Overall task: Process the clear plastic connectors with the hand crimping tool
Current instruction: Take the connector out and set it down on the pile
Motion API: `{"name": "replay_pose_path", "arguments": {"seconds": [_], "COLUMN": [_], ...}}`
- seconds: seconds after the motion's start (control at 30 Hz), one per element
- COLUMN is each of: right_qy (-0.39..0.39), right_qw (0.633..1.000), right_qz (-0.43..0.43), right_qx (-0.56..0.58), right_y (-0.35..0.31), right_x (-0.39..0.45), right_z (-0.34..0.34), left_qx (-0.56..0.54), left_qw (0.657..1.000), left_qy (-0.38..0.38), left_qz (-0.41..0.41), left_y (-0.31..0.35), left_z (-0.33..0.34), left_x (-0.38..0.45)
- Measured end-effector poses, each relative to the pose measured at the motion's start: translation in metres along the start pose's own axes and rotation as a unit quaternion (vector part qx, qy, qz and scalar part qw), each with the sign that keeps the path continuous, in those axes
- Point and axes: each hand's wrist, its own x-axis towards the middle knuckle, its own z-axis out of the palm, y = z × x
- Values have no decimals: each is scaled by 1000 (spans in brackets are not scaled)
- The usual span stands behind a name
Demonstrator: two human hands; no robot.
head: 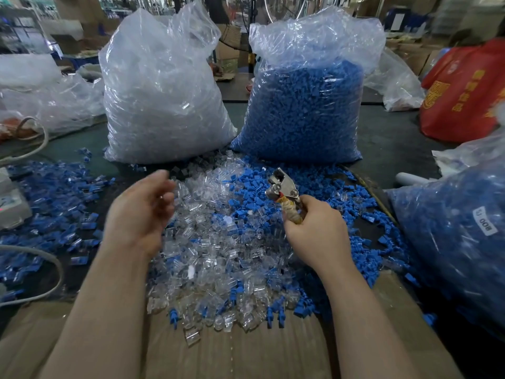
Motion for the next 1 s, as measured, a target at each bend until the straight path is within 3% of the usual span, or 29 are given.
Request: {"name": "replay_pose_path", "arguments": {"seconds": [0.07,0.17,0.3,0.37,0.7,0.87,1.0], "right_qy": [2,1,-2,0,-6,-11,-7], "right_qw": [1000,1000,1000,1000,1000,1000,1000], "right_qz": [0,1,-3,-5,-5,-9,-3], "right_qx": [-1,6,8,7,10,15,21], "right_y": [-1,-1,0,0,-1,-2,-3], "right_x": [0,1,2,1,-1,-3,-2], "right_z": [0,-1,0,0,1,1,-1], "left_qx": [244,432,642,691,745,721,677], "left_qw": [965,877,716,668,613,637,684], "left_qy": [-79,-173,-160,-144,-162,-146,-132], "left_qz": [61,123,222,238,208,231,239], "left_y": [-10,-29,-53,-57,-57,-59,-58], "left_z": [19,42,58,57,53,52,51], "left_x": [-12,-24,-25,-25,-25,-26,-23]}}
